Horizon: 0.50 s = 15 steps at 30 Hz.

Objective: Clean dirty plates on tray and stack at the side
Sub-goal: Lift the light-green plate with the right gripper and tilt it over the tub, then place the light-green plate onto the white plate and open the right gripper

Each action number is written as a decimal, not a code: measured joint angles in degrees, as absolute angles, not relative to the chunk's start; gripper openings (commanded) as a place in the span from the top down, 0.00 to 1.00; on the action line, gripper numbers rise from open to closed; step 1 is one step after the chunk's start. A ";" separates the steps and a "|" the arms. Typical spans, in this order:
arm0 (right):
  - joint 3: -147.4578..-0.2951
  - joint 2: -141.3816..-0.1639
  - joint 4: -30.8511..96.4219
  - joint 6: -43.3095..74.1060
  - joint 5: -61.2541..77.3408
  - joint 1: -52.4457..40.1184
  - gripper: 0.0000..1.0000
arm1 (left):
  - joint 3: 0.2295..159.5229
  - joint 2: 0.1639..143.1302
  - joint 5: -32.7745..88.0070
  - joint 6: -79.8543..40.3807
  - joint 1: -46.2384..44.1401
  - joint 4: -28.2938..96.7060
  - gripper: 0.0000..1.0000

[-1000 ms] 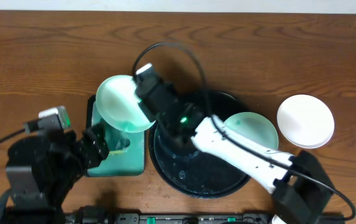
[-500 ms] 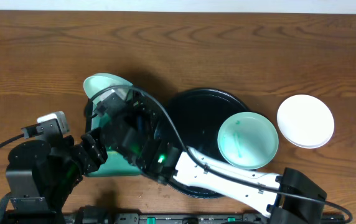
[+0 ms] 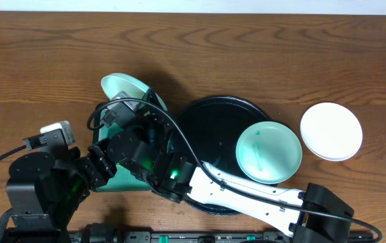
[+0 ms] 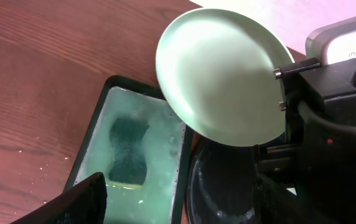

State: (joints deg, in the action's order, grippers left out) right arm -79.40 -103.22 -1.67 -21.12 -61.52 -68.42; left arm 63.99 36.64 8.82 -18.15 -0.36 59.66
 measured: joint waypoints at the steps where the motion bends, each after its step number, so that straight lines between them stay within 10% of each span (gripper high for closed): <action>1: -79.40 -103.22 -1.65 -21.15 -61.52 -68.42 0.99 | 63.99 36.64 8.82 -18.15 -0.36 59.66 0.25; 15: -79.66 -102.28 21.23 14.81 -15.49 -46.89 0.99 | 63.99 36.64 8.80 -18.15 -0.36 59.37 0.25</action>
State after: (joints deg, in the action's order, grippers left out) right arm -79.66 -102.28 21.23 14.81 -15.49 -46.89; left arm 63.99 36.64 8.80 -18.15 -0.36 59.37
